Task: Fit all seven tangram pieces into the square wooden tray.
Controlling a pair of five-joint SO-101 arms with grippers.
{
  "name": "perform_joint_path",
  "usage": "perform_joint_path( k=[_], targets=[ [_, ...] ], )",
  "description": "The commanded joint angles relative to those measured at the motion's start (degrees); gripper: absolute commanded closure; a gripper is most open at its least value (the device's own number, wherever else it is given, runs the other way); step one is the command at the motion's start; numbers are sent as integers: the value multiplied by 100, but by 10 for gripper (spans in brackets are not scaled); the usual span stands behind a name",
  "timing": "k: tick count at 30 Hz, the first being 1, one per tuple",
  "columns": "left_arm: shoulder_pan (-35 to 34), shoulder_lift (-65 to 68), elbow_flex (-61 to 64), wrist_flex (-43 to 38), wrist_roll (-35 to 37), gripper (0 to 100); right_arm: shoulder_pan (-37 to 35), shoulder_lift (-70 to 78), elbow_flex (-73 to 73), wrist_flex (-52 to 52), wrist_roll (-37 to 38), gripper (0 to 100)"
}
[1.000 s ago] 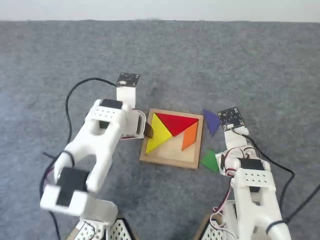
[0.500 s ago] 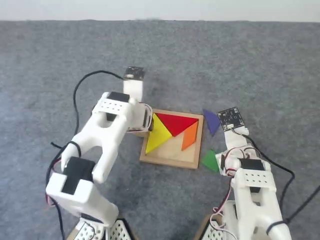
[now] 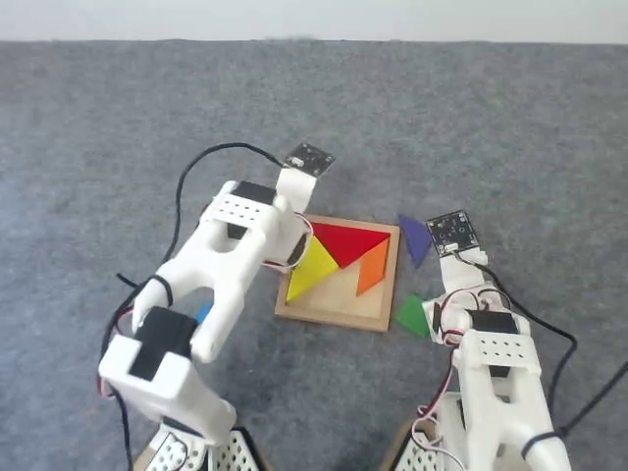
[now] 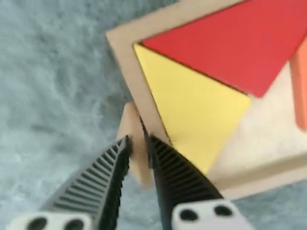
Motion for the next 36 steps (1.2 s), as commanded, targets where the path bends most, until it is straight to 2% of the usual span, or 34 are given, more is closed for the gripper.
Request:
perform_joint_path(
  k=[1,6,12,15,18,22,26,36],
  targets=[
    [-79,-862,-75,62,-448,960,-57,-154,-53,-84,70,991],
    [-264,-2075,295,18,-501,959,-57,-154,-53,-84,70,990],
    [-308,-2242,1015,-308,-905,957,-57,-154,-53,-92,70,990],
    [-563,-2189,1033,-308,-967,874,-57,-154,-53,-84,70,990],
    [-923,-1864,884,-413,-1020,797,-57,-154,-53,-84,70,990],
    [-1090,-914,418,-466,-1451,794,-57,-154,-53,-84,70,990],
    [-1108,18,-259,-466,-1503,794,-57,-154,-53,-84,70,990],
    [-1002,580,-541,-510,-1626,797,-57,-154,-53,-84,70,990]
  ],
)
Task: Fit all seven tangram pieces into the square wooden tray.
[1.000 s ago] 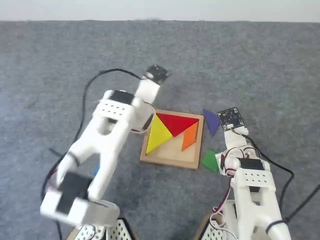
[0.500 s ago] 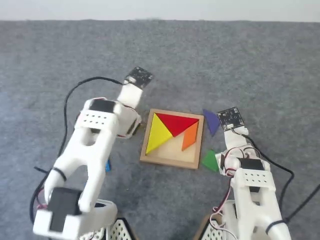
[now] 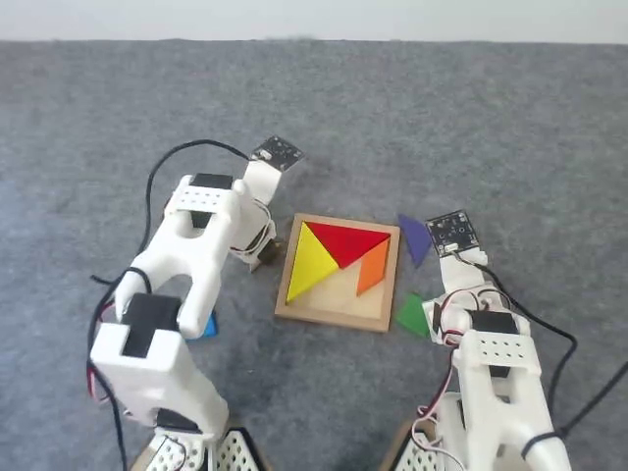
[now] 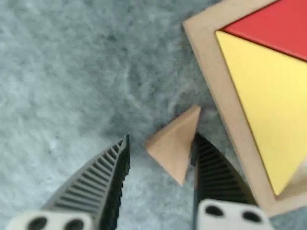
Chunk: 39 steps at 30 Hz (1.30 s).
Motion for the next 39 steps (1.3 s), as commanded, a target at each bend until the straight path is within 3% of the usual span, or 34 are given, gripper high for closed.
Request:
perform_joint_path(
  k=[1,14,26,32,39],
  targets=[
    [70,26,-286,-123,-70,797,-48,-154,-53,-84,70,990],
    [211,554,-875,826,-44,891,-48,-154,-53,-84,70,990],
    [589,-1125,-848,1670,360,902,-48,-154,-53,-92,70,990],
    [387,-905,-848,1644,404,850,-48,-154,-53,-66,70,990],
    [-18,141,-892,897,343,834,-48,-154,-53,-66,70,990]
  ],
)
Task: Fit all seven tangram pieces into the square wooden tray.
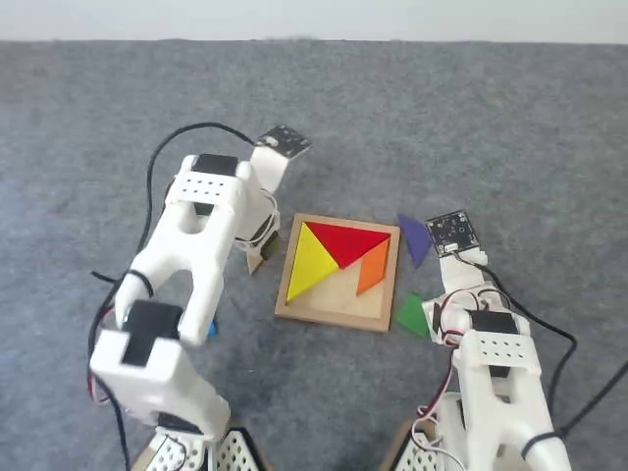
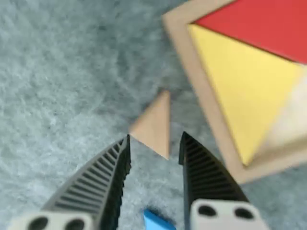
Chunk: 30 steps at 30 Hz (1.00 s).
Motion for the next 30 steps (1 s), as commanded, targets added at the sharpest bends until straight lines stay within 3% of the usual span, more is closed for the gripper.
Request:
perform_joint_path(
  k=[1,10,16,24,30],
  targets=[
    [-88,255,-145,-413,-70,834,-48,-154,-53,-66,70,990],
    [-35,730,-145,-563,-123,838,-48,-154,-53,-84,70,990],
    [167,774,-31,-185,-105,953,-48,-154,-53,-84,70,990],
    [738,185,48,141,211,959,-48,-154,-53,-84,70,990],
    [747,-475,48,413,211,959,-48,-154,-53,-75,70,990]
  ],
)
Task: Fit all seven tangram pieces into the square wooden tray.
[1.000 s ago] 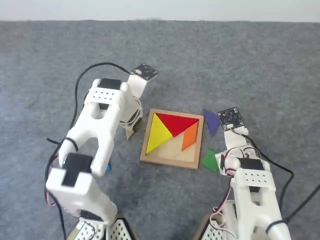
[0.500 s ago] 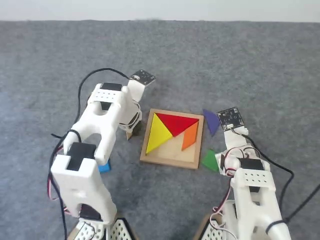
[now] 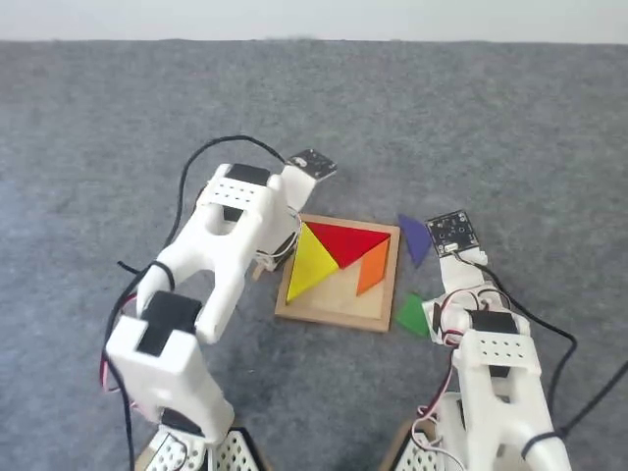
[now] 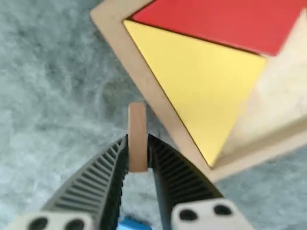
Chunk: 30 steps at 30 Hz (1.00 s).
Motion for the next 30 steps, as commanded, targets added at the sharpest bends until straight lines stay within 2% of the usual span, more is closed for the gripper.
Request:
perform_joint_path(
  k=[1,5,7,11,16,21,30],
  targets=[
    [-44,-510,-22,88,62,958,-48,-154,-53,-75,70,990],
    [-53,-492,-40,105,53,958,-48,-154,-53,-75,70,990],
    [167,-659,-66,281,97,959,-48,-154,-53,-84,70,990],
    [1073,-1363,-119,738,642,961,-48,-154,-53,-84,70,990],
    [1811,-1837,-101,545,1653,962,-40,-154,-53,-84,70,990],
    [1846,-1398,-145,26,2804,990,-40,-154,-53,-84,70,990],
    [2444,-53,-541,-545,2848,989,-40,-154,-53,-84,70,990]
  ],
)
